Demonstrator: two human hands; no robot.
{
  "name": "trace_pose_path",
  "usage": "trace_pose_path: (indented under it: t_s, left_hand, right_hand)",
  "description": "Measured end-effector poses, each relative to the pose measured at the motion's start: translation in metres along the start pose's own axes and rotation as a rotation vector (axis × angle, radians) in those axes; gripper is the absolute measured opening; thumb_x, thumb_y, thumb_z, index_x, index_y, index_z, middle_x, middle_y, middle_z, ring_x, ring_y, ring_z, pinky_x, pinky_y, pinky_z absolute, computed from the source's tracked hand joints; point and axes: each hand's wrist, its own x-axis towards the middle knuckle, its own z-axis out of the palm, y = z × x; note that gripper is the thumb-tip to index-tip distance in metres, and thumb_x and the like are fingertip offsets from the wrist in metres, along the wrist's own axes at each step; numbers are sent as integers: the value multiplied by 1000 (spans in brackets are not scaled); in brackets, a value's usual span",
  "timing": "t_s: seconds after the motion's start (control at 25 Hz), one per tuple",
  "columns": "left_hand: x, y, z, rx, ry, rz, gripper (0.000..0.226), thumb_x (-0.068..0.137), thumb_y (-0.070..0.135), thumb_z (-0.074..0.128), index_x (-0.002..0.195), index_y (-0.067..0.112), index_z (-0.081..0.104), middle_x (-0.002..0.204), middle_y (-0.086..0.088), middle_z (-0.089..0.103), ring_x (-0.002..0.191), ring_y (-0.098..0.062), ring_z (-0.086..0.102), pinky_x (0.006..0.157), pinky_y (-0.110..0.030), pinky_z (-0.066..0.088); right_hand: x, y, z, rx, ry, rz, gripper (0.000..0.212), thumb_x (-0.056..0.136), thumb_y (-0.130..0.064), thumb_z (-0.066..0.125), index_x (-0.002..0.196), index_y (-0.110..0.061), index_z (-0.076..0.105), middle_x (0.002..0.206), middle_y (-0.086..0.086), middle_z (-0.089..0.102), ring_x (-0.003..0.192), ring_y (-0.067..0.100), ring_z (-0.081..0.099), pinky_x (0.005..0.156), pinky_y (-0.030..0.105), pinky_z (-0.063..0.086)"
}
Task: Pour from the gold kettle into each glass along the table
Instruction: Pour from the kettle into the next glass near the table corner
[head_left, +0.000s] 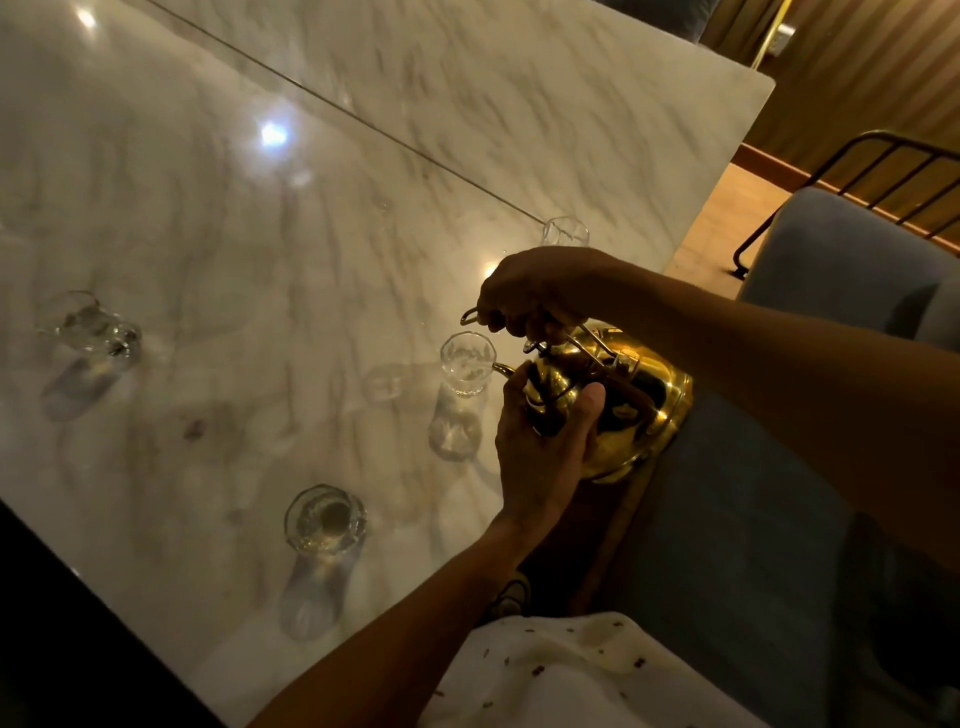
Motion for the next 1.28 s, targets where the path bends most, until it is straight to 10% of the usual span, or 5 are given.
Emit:
trace_pose_path:
  t_s: [0.44,1.28]
  left_hand:
    - [-1,-3,1,1,24,25,65,72,54,68,131,36,47,133,0,61,119,-13,63,92,-33,59]
    - [2,-51,-13,524,-134,47,100,63,83,58,147,42,21,153,-3,37,138,-22,37,108,-47,45]
  right_hand:
    - [-4,-1,3,-28,12,-2,33,93,-16,46,60,-12,46,30,-5,34,22,6,25,33,8,22]
    - [-14,79,12,337,147,-52,24,91,-23,55,73,-7,55,61,4,44,47,13,37,42,22,28]
